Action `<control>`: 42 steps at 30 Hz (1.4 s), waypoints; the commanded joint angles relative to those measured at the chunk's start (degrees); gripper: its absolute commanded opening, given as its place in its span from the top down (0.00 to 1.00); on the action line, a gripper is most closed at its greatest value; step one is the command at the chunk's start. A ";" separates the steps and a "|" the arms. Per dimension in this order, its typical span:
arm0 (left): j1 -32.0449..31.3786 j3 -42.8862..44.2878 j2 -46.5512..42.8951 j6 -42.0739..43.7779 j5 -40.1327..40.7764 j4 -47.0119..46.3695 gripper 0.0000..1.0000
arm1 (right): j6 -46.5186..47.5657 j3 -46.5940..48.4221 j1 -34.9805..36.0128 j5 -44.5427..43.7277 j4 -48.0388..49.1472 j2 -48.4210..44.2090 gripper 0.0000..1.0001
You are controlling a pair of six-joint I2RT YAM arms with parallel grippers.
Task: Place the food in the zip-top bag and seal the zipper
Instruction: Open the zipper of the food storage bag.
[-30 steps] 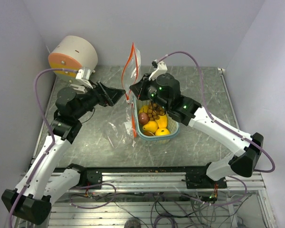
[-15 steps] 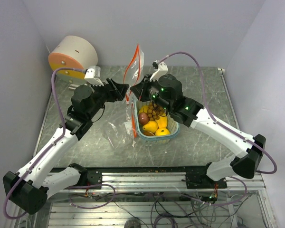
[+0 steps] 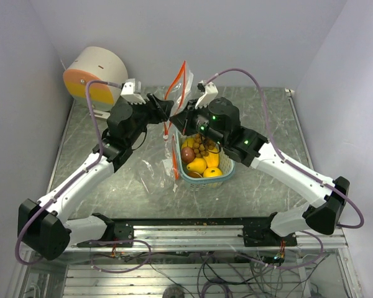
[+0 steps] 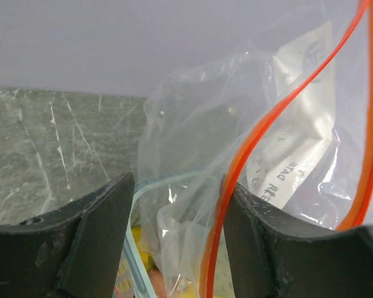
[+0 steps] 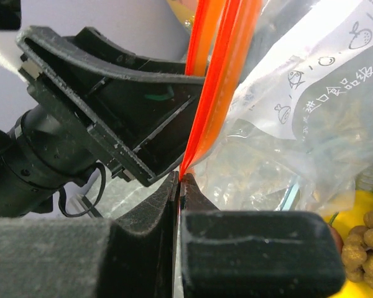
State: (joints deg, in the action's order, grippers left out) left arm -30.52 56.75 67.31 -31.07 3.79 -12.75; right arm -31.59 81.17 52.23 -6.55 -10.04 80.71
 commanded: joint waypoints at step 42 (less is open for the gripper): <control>-4.91 3.72 -7.42 5.12 19.79 51.12 0.93 | 0.28 -7.94 -0.95 -0.81 -0.11 7.40 0.68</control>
State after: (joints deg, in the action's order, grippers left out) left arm -34.22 61.32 59.81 -25.17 23.90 43.13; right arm -34.63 72.97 51.68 -10.68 -14.61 90.74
